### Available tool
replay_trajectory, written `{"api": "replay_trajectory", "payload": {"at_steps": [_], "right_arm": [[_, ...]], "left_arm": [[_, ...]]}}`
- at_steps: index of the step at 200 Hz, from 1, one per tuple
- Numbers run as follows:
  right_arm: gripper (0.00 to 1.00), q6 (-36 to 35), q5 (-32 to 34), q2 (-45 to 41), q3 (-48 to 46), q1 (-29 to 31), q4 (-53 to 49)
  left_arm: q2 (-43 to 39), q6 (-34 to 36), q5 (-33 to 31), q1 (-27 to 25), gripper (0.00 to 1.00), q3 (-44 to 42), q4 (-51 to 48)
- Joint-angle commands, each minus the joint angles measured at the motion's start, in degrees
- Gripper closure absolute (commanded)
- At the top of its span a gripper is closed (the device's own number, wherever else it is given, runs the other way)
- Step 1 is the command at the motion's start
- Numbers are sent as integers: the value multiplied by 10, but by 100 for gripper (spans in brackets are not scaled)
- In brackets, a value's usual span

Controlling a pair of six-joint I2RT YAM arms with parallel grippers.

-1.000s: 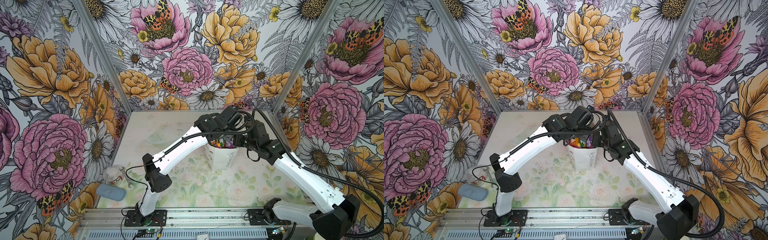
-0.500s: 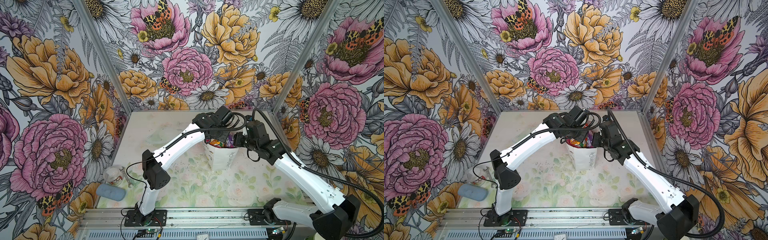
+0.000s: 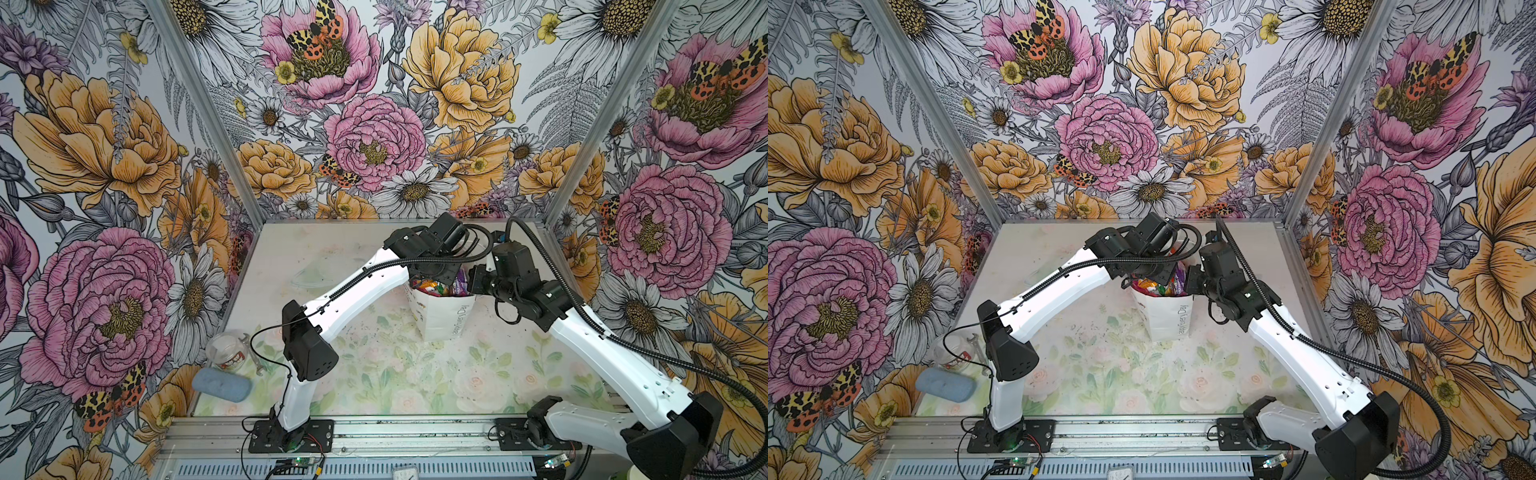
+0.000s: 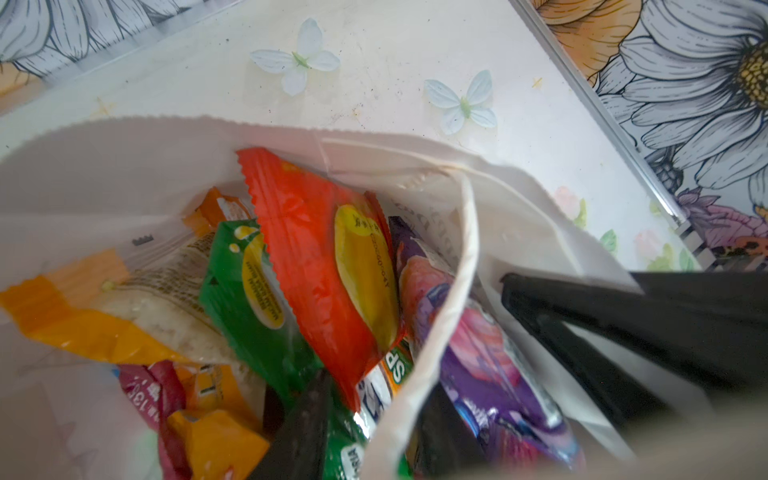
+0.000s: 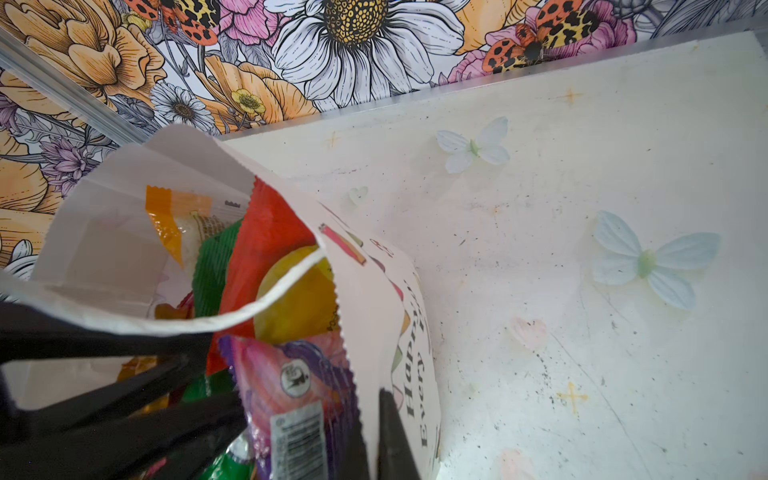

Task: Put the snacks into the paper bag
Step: 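Lower the red packet into the paper bag and open the left gripper, then withdraw the left gripper up and away from the bag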

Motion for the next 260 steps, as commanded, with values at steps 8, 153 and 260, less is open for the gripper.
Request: {"api": "replay_trajectory", "payload": {"at_steps": [8,153,260], "right_arm": [[100,0,10,-23,3,5,30],[100,-3,4,0,27,5,34],[100,27,24,26,5,2,48]], "left_arm": [[-77,-18,-34,-14,47,-18,29],[-621,-165,-67,180,1,-486,304],[-391,-283,161,276,1,-674,458]]}}
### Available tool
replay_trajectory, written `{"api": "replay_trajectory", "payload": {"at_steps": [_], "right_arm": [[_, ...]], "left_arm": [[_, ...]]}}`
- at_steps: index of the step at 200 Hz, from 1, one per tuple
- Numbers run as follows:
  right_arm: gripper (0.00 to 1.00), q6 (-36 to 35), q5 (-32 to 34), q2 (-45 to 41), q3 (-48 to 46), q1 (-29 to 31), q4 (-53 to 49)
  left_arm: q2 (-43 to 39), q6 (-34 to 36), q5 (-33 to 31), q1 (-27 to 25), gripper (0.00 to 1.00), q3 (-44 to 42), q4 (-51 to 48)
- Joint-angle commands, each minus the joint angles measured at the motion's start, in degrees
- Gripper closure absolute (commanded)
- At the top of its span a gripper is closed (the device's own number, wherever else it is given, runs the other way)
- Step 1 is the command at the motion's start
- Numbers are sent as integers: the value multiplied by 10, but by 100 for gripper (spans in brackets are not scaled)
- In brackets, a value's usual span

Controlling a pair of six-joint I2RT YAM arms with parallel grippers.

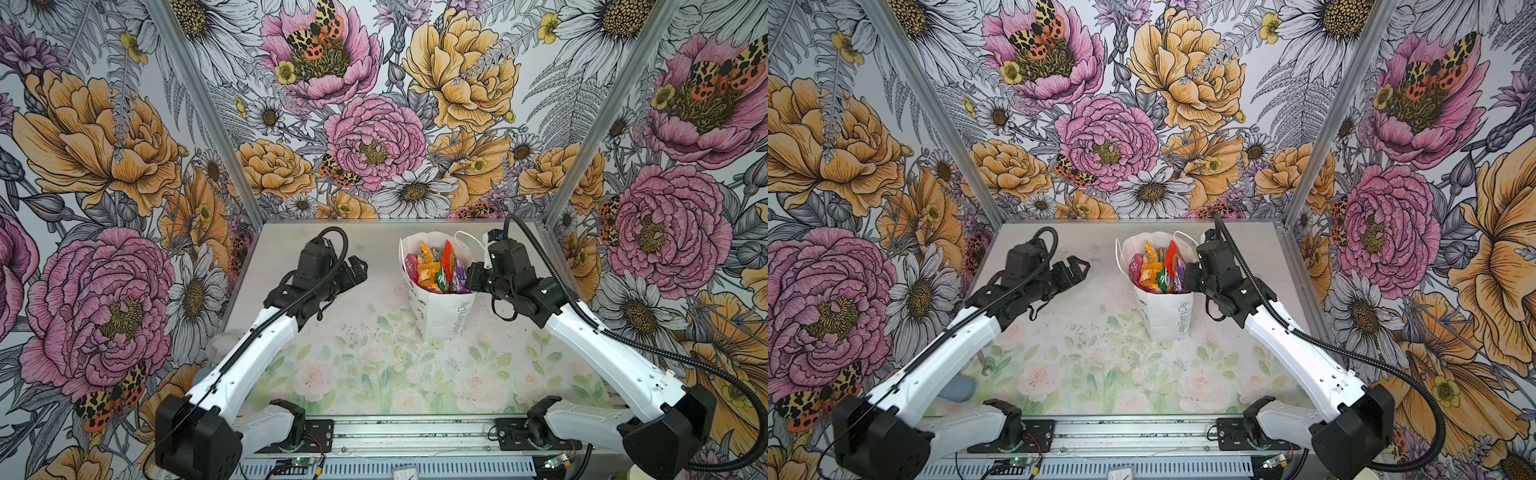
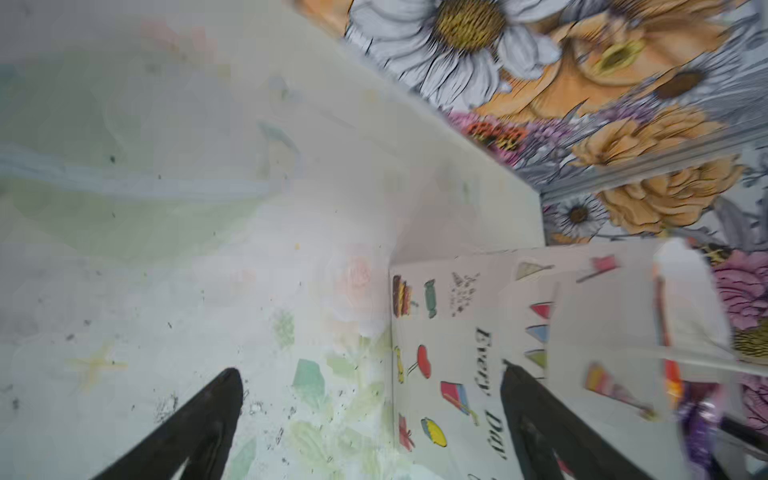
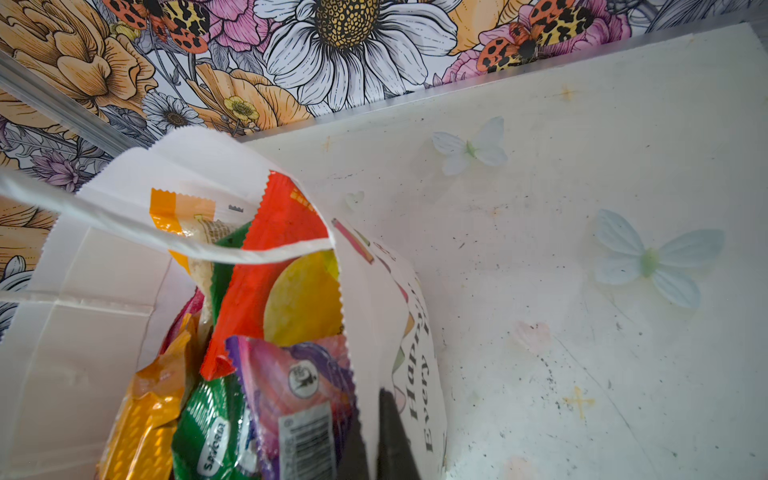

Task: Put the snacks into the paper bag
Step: 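Withdraw the left gripper up and away from the bag, then reach the left gripper to the bag rim opposite the right gripper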

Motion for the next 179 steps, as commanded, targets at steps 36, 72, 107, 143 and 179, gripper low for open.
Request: {"api": "replay_trajectory", "payload": {"at_steps": [36,72,107,143,179], "right_arm": [[100,21,4,11,-9,1,48],[100,33,-29,23,-15,3,78],[100,46,-52,38,-13,17,105],[100,52,-62,60,6,36,121],[100,55,-71,96,47,64,135]], "left_arm": [[97,-52,45,-72,1,15,122],[126,-72,41,-113,1,28,149],[125,-81,41,-111,1,28,181],[113,-85,45,-107,1,25,239],[90,-80,43,-88,1,16,264]]}}
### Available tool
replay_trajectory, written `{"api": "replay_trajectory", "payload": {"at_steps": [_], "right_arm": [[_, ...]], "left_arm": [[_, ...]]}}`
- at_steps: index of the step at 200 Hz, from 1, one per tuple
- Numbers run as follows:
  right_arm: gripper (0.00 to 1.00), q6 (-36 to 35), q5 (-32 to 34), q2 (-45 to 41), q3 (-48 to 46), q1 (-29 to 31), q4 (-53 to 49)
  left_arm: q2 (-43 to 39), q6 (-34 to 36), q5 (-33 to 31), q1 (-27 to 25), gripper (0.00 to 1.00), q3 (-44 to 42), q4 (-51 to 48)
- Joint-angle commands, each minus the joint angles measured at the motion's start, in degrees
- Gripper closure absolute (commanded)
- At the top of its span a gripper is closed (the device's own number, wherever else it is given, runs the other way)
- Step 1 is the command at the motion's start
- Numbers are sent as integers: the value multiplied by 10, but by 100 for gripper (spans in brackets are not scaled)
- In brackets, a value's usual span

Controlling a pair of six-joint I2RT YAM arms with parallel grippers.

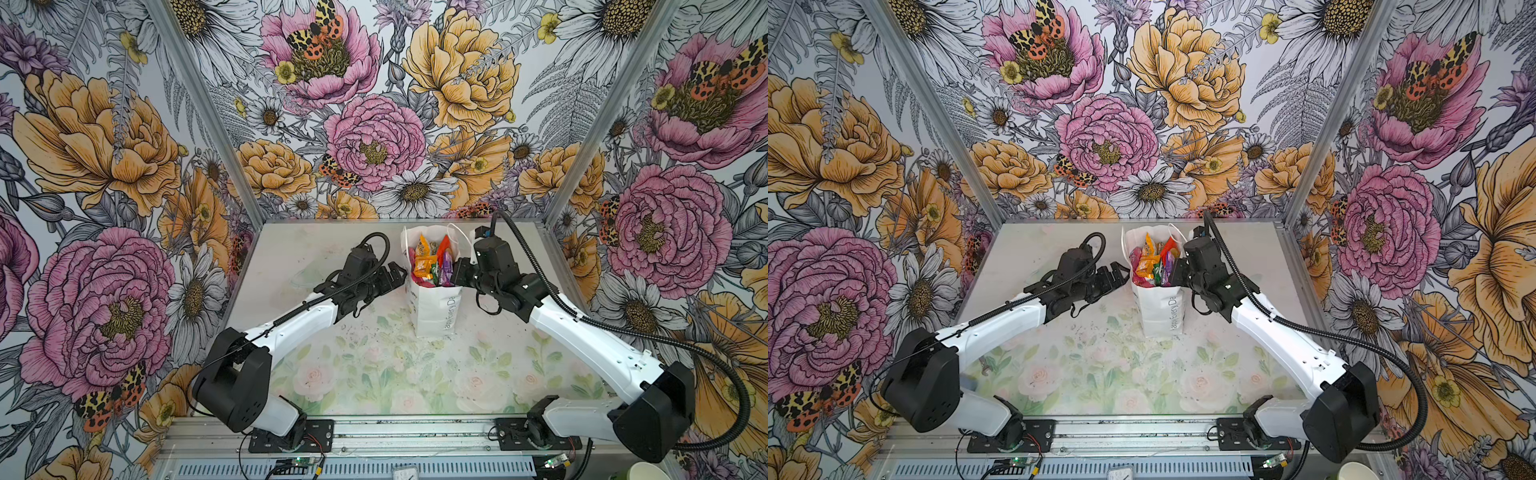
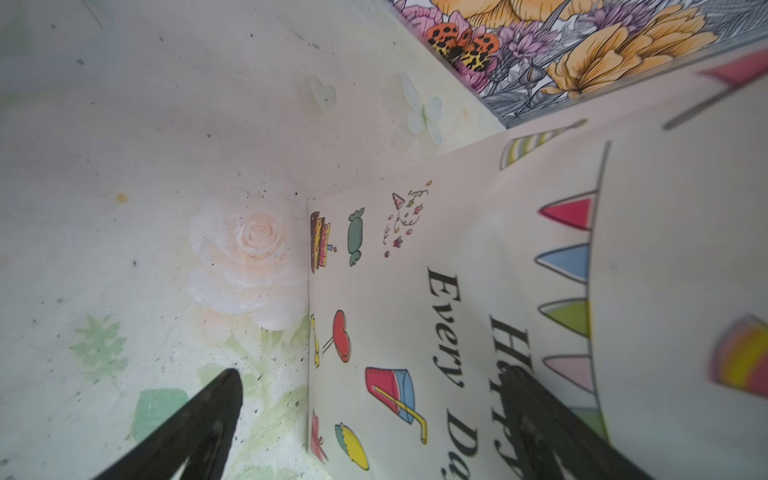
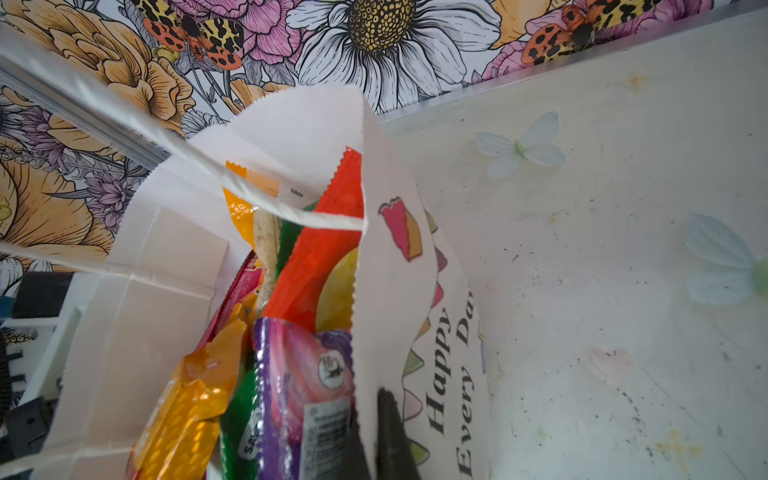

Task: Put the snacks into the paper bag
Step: 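Reach the left gripper to the bag rim opposite the right gripper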

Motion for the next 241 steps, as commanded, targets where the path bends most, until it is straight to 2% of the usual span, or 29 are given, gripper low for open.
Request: {"api": "replay_trajectory", "payload": {"at_steps": [1,43,62,92,109,139,180,194,212,241], "right_arm": [[100,10,-52,31,36,31,52],[100,7,-49,65,72,45,57],[100,11,-37,67,74,47,58],[100,16,2,46,56,46,58],[100,15,4,39,50,44,57],[100,17,0,36,43,44,57],[100,12,-5,27,40,44,57],[100,11,-3,22,36,44,57],[100,11,-2,22,34,44,57],[100,11,-2,24,34,44,57]], "left_arm": [[-37,-1,15,8,1,10,77],[-96,7,14,53,1,-20,63],[-131,20,-4,62,2,-20,25],[-183,52,-95,19,2,11,-83],[-194,48,-121,-13,4,17,-110],[-175,46,-141,-42,9,44,-137],[-132,51,-130,-4,21,80,-140],[-112,60,-125,-3,23,101,-146],[-83,59,-117,-12,32,123,-155],[-66,67,-175,-49,45,144,-178]]}}
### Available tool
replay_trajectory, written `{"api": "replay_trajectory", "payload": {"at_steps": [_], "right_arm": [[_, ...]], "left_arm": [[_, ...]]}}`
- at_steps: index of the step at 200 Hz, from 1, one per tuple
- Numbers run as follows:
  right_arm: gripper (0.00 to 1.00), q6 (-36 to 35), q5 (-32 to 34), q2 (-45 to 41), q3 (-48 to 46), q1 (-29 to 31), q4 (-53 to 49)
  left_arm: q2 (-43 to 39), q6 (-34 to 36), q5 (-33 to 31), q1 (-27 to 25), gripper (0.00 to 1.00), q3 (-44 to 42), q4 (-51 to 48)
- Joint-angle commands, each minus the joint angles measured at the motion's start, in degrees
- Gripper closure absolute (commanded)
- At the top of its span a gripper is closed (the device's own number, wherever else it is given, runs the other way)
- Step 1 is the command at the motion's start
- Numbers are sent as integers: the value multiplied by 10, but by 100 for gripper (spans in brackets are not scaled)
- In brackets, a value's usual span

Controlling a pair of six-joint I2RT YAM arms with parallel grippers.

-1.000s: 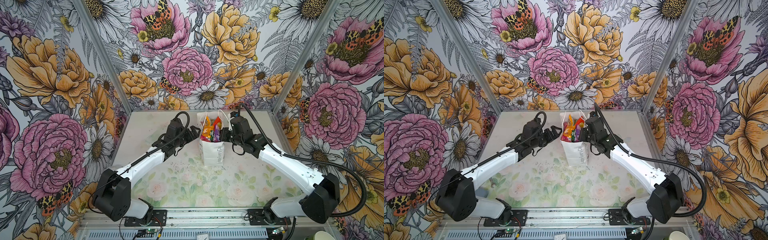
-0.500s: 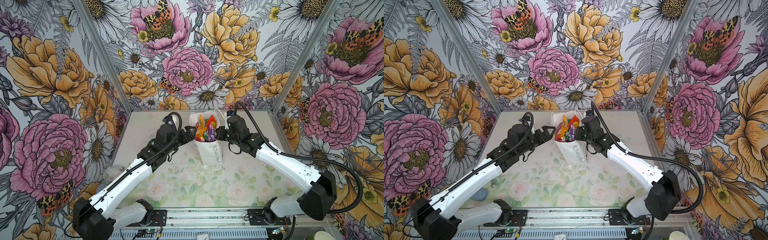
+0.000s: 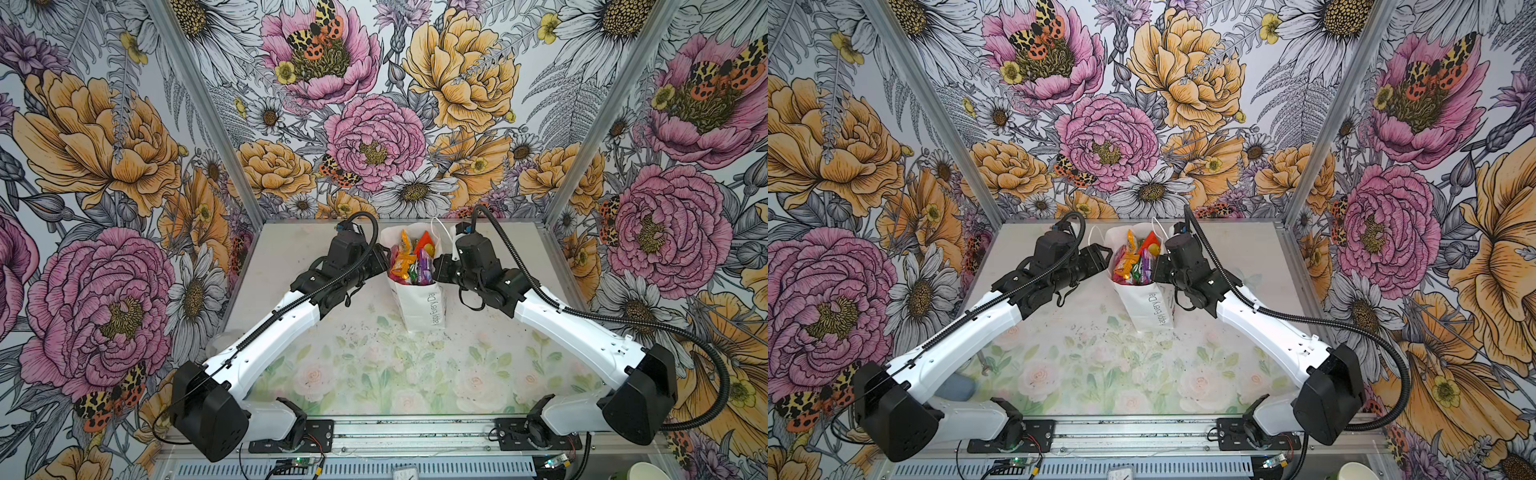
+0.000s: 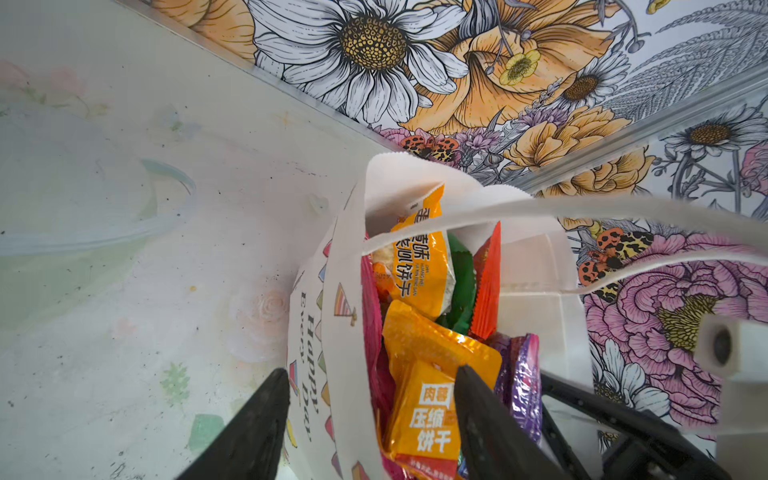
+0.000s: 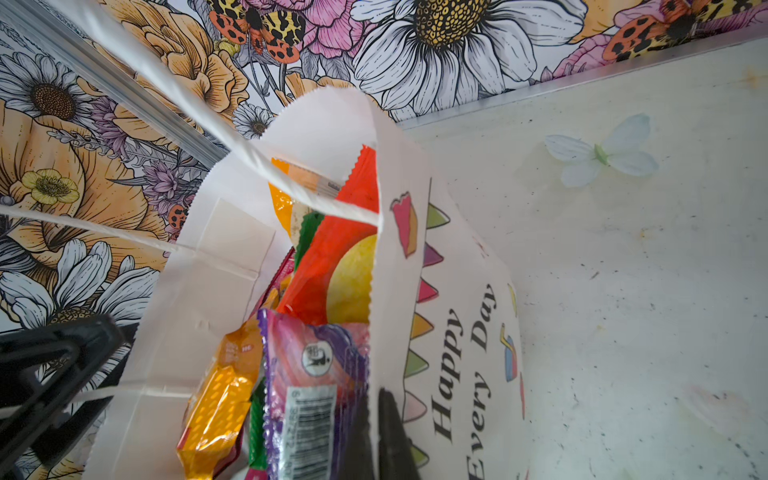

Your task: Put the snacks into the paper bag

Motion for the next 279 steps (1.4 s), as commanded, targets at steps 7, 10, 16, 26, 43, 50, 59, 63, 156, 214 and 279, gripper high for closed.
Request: {"api": "replay_trajectory", "payload": {"at_steps": [7,10,16,26,43,50,59,63,156,214,279], "right_arm": [[100,-4,1,-16,0,1,26],[100,-4,-1,-15,1,1,26],[100,-4,-1,-14,2,1,26],[100,-5,-2,-11,5,1,26],[100,-6,-3,-9,8,1,26],[100,-6,-4,-7,9,2,26],[100,-6,-6,-6,10,2,26],[100,-6,-7,-4,10,2,26],[100,-29,-39,77,138,8,18],[100,-25,-47,138,170,19,18],[100,-29,-67,169,194,26,11]], "left_arm": [[9,13,-66,-31,48,29,-42],[11,13,-71,-31,49,33,-47],[15,12,-76,-31,53,37,-57],[20,11,-89,-31,58,44,-66],[25,10,-101,-31,68,51,-70],[27,10,-102,-30,71,54,-71],[32,12,-101,-29,76,58,-71],[34,12,-102,-29,78,61,-70],[42,67,-102,0,100,139,1],[5,64,-64,33,100,38,68],[-22,51,-34,50,90,-23,78]]}}
